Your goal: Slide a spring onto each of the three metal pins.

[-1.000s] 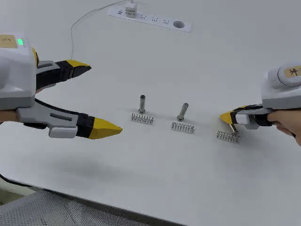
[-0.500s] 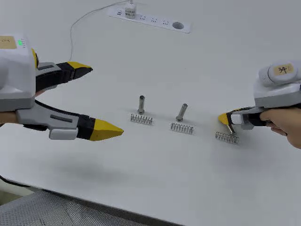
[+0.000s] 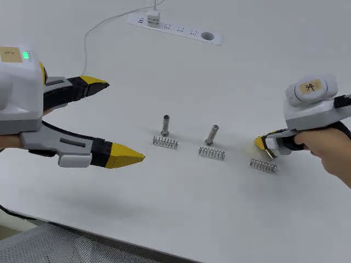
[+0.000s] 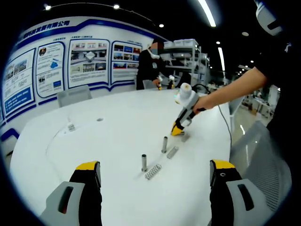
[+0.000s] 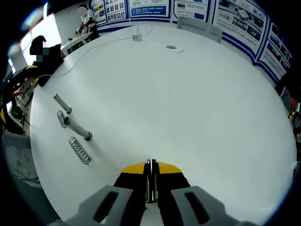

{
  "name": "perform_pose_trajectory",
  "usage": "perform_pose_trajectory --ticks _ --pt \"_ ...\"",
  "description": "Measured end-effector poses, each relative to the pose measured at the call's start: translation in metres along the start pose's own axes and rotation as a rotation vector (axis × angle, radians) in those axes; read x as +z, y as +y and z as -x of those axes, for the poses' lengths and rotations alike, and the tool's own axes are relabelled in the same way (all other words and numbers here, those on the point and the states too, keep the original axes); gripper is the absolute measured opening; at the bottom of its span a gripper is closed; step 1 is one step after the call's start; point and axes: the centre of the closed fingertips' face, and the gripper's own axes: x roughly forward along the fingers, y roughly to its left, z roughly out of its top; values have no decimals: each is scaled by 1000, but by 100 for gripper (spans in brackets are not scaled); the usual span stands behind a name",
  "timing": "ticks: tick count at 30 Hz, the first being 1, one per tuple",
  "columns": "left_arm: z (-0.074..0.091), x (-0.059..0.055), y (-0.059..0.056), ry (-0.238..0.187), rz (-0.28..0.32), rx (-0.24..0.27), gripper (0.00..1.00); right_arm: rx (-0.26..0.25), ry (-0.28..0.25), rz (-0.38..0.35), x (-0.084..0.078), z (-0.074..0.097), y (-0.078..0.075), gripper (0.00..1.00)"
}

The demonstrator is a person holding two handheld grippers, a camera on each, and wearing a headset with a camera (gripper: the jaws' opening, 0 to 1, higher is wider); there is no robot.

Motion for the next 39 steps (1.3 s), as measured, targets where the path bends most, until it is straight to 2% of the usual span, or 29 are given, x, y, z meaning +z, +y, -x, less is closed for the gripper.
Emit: perform_pose_trajectory --ticks 4,9,13,17,23,32,35,39 --pt "2 1 0 -6 2 6 98 5 -1 -5 0 2 0 8" --pt "2 0 -3 2 -3 6 98 19 -42 -23 4 8 1 8" --pt "2 10 -5 -40 5 6 99 18 -68 -7 7 12 1 8" --pt "1 14 -5 -49 -8 5 99 3 -112 50 13 18 1 8" --pt "0 16 -6 -43 -22 -5 99 -1 -160 49 16 26 0 8" --pt "2 16 -8 -35 -38 -9 99 -8 -190 54 14 33 3 8" --pt "3 17 -7 -38 -39 -2 99 8 -215 18 15 37 6 8" --pt "2 16 -8 -36 -37 2 99 5 -226 35 15 38 6 8"
